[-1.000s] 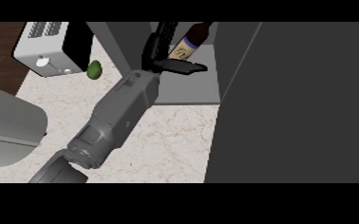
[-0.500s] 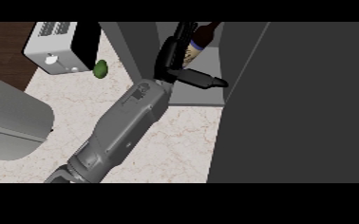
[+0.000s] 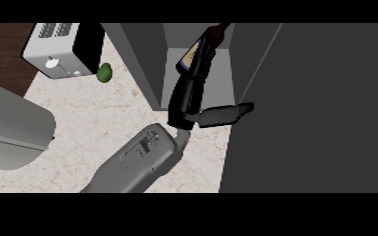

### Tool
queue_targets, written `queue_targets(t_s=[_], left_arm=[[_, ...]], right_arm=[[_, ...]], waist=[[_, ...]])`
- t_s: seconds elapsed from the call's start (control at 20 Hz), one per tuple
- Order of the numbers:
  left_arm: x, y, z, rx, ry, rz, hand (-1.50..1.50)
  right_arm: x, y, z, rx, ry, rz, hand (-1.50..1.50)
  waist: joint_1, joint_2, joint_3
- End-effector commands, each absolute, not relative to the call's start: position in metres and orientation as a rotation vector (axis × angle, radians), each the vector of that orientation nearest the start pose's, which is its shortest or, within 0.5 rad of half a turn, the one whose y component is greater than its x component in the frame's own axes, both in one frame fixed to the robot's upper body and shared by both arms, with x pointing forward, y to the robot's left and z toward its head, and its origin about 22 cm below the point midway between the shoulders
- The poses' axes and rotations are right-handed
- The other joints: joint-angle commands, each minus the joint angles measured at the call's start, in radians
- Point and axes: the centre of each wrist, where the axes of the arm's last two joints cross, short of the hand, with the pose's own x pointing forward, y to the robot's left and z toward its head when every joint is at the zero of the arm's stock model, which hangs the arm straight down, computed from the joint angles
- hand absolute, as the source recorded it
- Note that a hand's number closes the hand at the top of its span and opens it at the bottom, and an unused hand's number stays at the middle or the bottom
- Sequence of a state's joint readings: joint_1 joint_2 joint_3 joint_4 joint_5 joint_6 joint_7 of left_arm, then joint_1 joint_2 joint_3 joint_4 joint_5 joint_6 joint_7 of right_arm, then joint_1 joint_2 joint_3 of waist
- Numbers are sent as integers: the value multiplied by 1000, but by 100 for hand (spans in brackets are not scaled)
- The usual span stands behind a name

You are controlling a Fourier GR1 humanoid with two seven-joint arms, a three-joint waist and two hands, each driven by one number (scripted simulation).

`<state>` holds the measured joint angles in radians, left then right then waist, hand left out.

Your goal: Pick up the wine, place it into the cabinet and close the cabinet

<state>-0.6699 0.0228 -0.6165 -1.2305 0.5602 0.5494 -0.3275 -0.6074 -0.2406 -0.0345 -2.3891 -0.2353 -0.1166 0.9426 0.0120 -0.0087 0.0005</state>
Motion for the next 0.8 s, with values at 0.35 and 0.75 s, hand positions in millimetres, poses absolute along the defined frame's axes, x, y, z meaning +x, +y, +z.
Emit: queue_targets(t_s=[0.35,0.75], left_arm=[[214,28,86,-497,-1820,148,150],[147,81,80,-589,-1834,76,150]], right_arm=[[156,-208,293,220,-1991,296,-150],[167,-205,280,219,-1959,295,-150]], waist=[[-11,3,-1],[-7,5,-1]])
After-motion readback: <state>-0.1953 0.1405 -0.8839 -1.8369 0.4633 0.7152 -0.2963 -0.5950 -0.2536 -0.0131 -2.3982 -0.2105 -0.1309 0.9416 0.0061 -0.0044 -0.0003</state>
